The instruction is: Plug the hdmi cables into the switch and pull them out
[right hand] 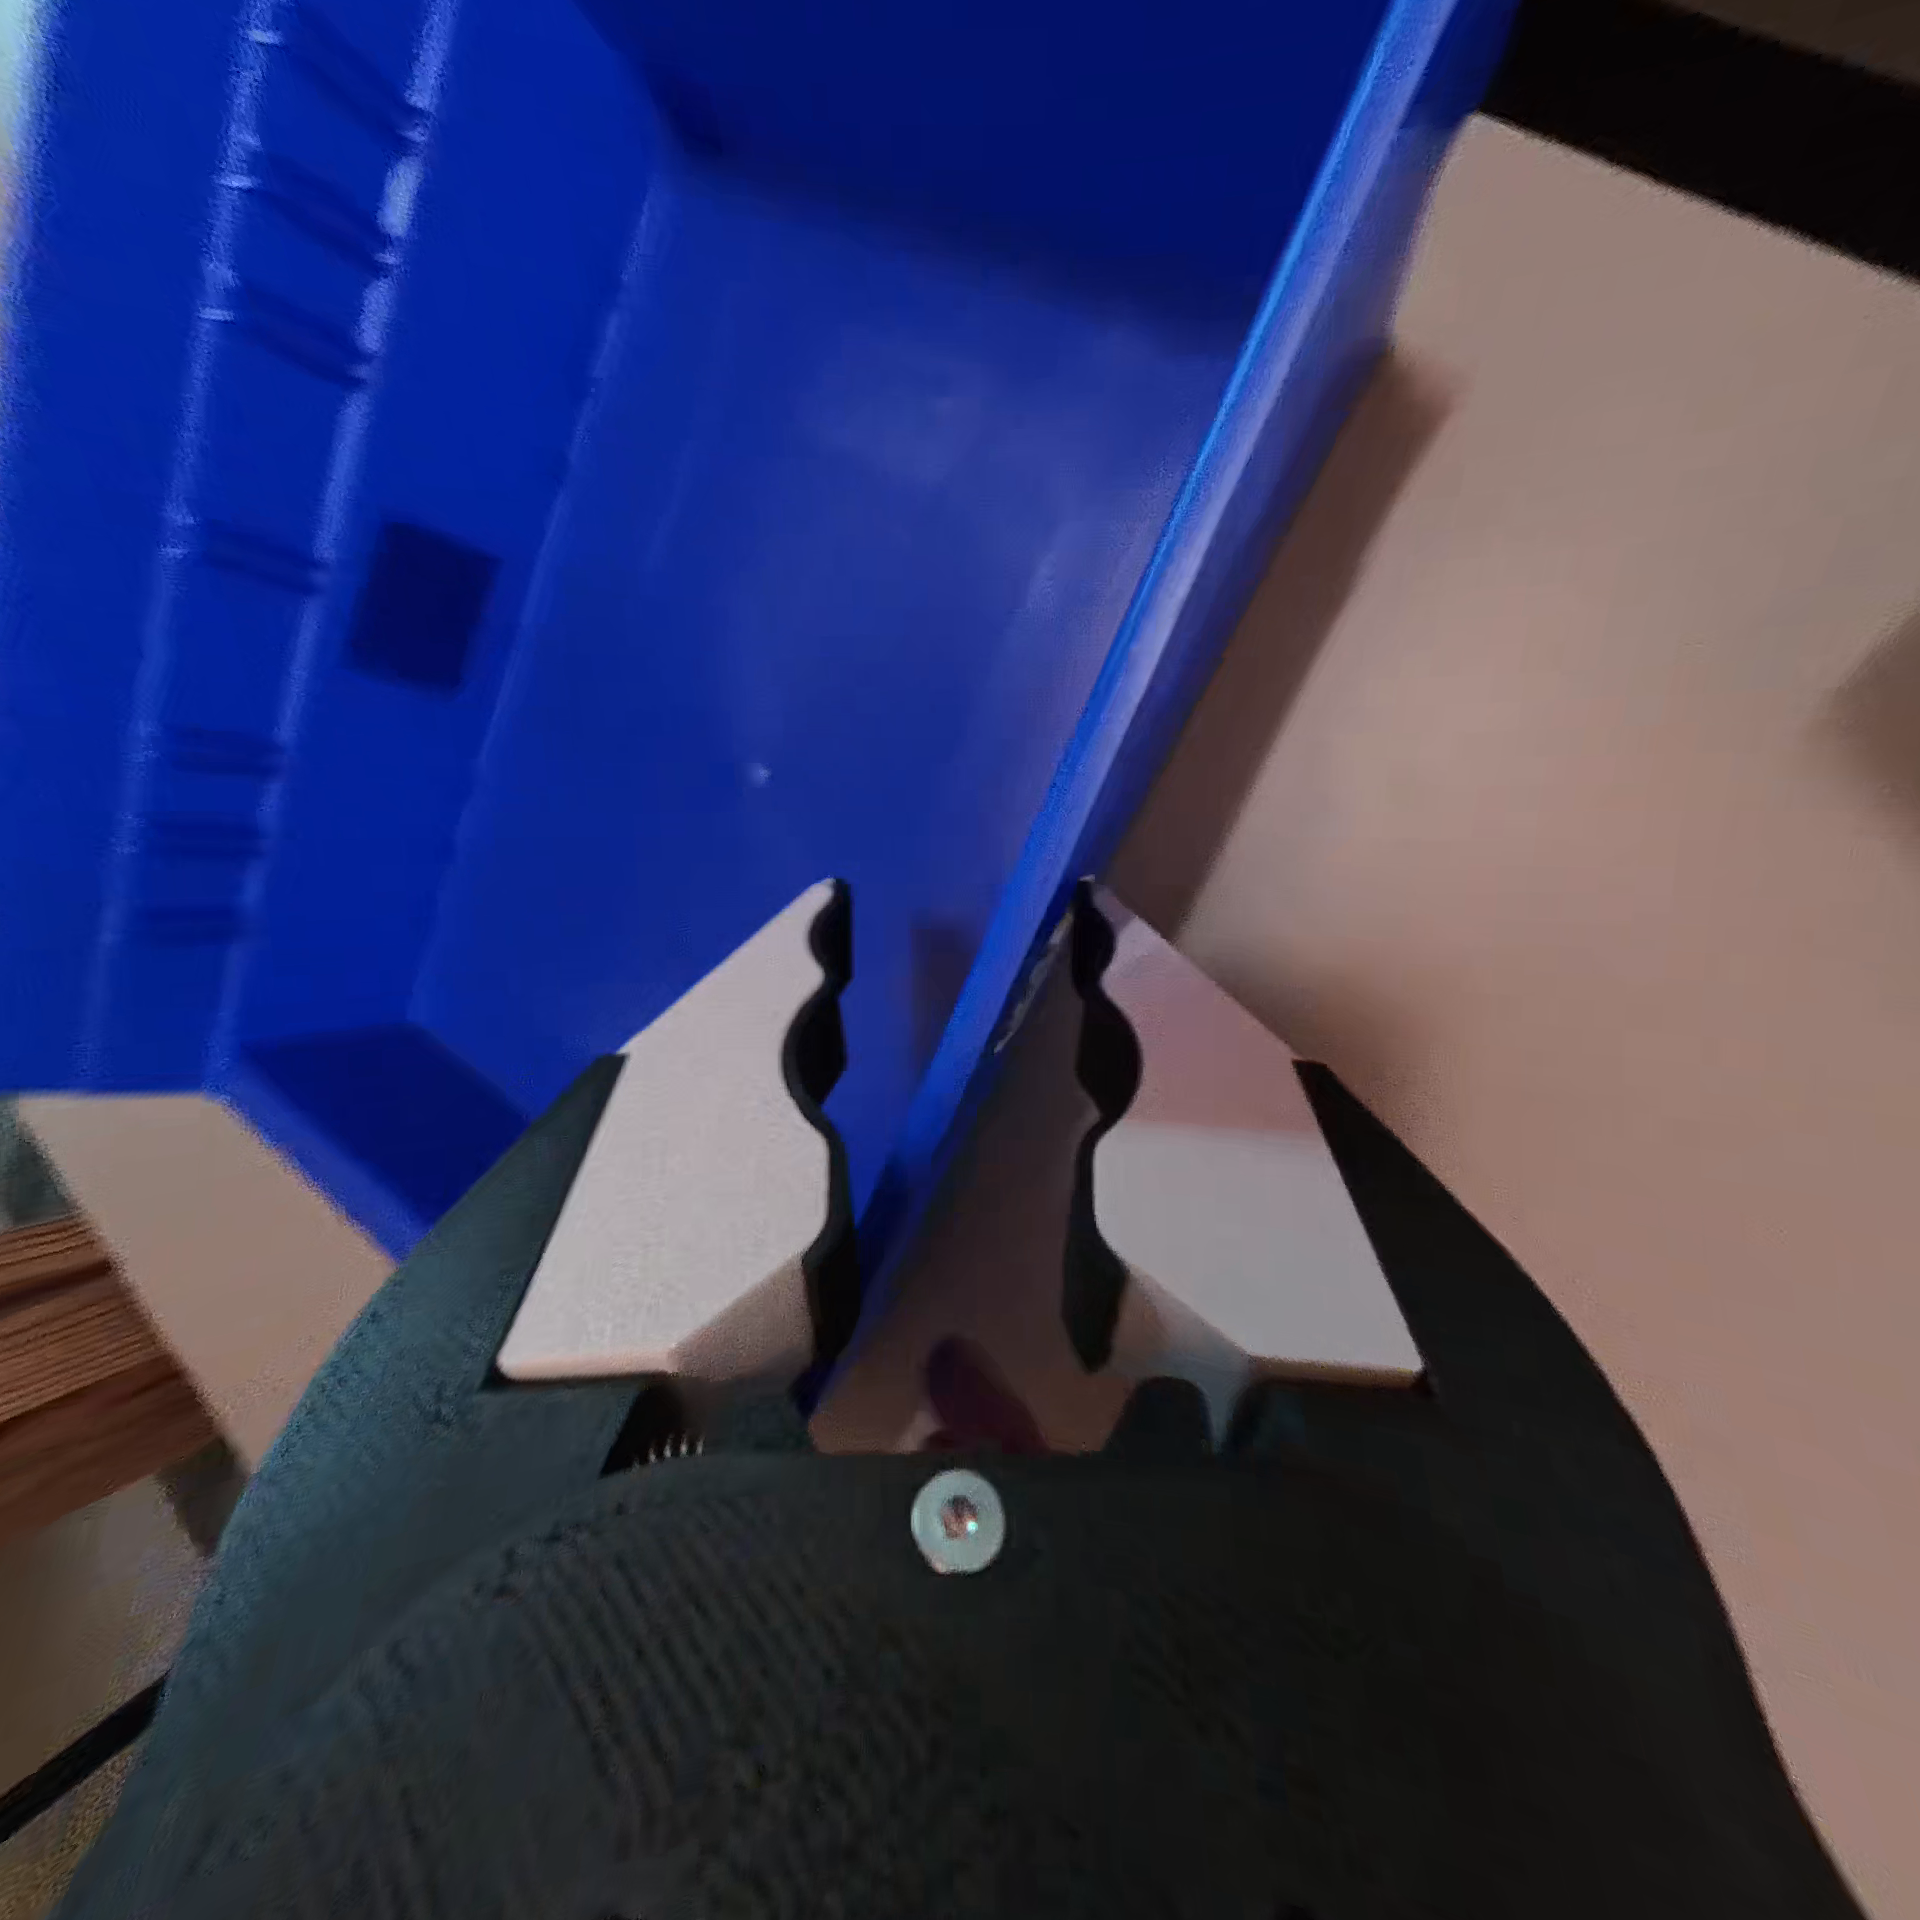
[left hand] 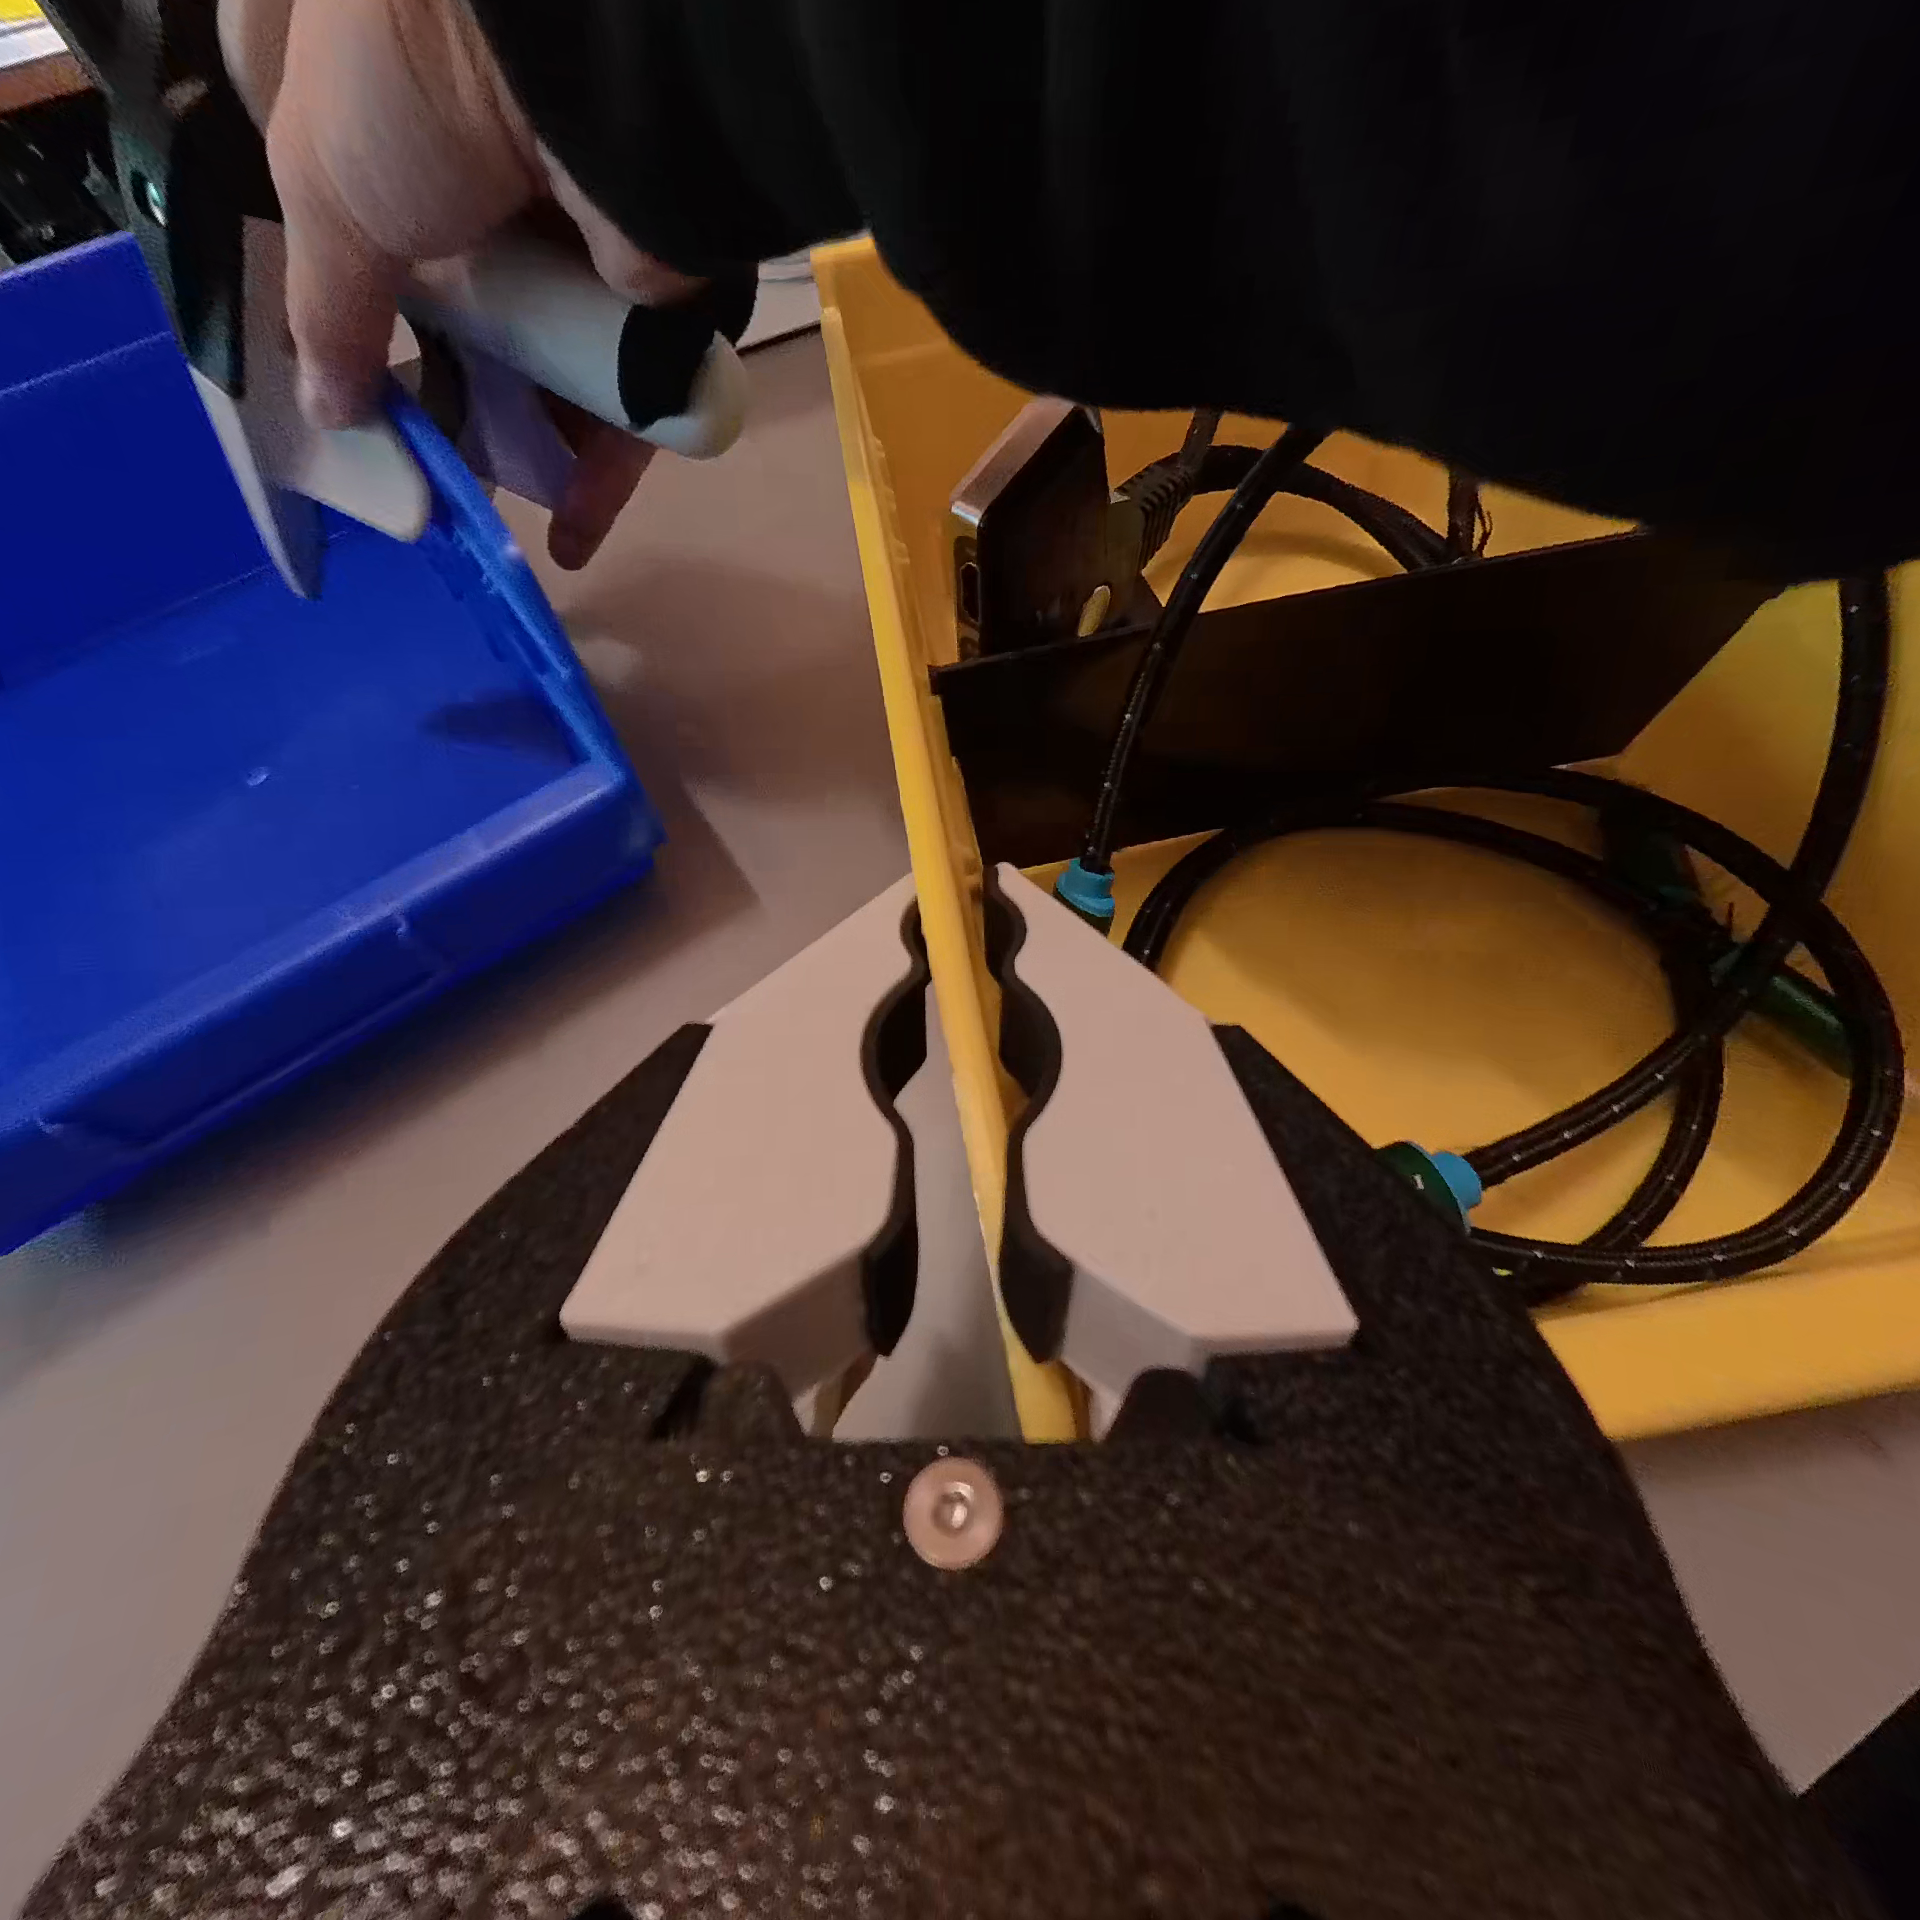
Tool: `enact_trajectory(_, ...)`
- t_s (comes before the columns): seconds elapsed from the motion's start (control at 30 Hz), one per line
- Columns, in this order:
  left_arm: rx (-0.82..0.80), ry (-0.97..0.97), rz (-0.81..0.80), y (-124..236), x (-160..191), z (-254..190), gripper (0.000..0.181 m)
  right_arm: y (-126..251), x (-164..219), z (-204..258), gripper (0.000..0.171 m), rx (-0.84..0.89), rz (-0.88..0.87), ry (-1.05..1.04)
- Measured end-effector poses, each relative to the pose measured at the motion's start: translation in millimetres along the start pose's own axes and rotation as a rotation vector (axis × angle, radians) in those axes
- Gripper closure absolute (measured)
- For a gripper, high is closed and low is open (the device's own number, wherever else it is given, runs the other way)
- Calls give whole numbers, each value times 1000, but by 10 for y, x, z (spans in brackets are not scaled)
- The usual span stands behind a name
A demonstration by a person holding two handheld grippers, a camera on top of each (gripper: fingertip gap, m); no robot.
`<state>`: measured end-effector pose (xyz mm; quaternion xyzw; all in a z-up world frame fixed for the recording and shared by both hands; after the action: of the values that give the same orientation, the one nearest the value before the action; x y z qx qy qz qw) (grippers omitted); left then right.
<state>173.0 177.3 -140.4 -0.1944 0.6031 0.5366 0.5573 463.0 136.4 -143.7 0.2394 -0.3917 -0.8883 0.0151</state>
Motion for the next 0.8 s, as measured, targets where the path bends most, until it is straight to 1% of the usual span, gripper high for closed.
enact_trajectory(0.03, 0, 0, -1, 1, 0, 1, 177, 8, -6, -14, 142, 51, 5, 10)
enact_trajectory(0.07, -1, 0, -4, 2, 1, 0, 177, 35, -22, -31, 151, 69, -8, 7)
enact_trajectory(0.1, -6, -4, -7, 7, 3, -1, 177, 99, -63, -47, 161, 43, -50, -3)
enact_trajectory(0.17, -21, -20, -12, 24, 11, 7, 177, 263, -130, -20, 165, -6, -36, 67)
enact_trajectory(0.23, -32, -31, -15, 45, 25, 34, 176, 562, -223, 97, 165, -41, -46, 127)
enact_trajectory(0.3, -28, -32, -16, 61, 44, 77, 176, 1012, -337, 235, 164, -64, -141, 184)
enact_trajectory(0.37, -28, -42, -17, 80, 65, 133, 176, 1590, -407, 347, 165, -80, -260, 242)
enact_trajectory(0.47, -41, -58, -13, 101, 106, 276, 176, 2560, -304, 430, 165, -113, -425, 331)
enact_trajectory(0.57, -75, -78, -5, 107, 155, 496, 175, 3426, 77, 283, 166, -84, -546, 399)
enact_trajectory(0.63, -99, -68, 3, 110, 198, 679, 174, 3848, 448, 32, 166, -31, -585, 408)
enact_trajectory(0.7, -129, -44, 15, 117, 251, 900, 175, 4147, 883, -318, 165, 39, -592, 376)
enact_trajectory(0.8, -197, 22, 36, 140, 351, 1293, 176, 4439, 1604, -963, 166, 156, -567, 267)
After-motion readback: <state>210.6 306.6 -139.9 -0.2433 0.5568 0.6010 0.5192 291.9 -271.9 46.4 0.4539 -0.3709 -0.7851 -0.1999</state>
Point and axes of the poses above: each gripper's, where its closed fingertips meet, y back along the fingers, x out of its underside, z = x × y across the jaws, the point moved 9 cm from there along y, back along the fingers, and after that the axes turned 13 degrees about -x, right-handed, at the moved point
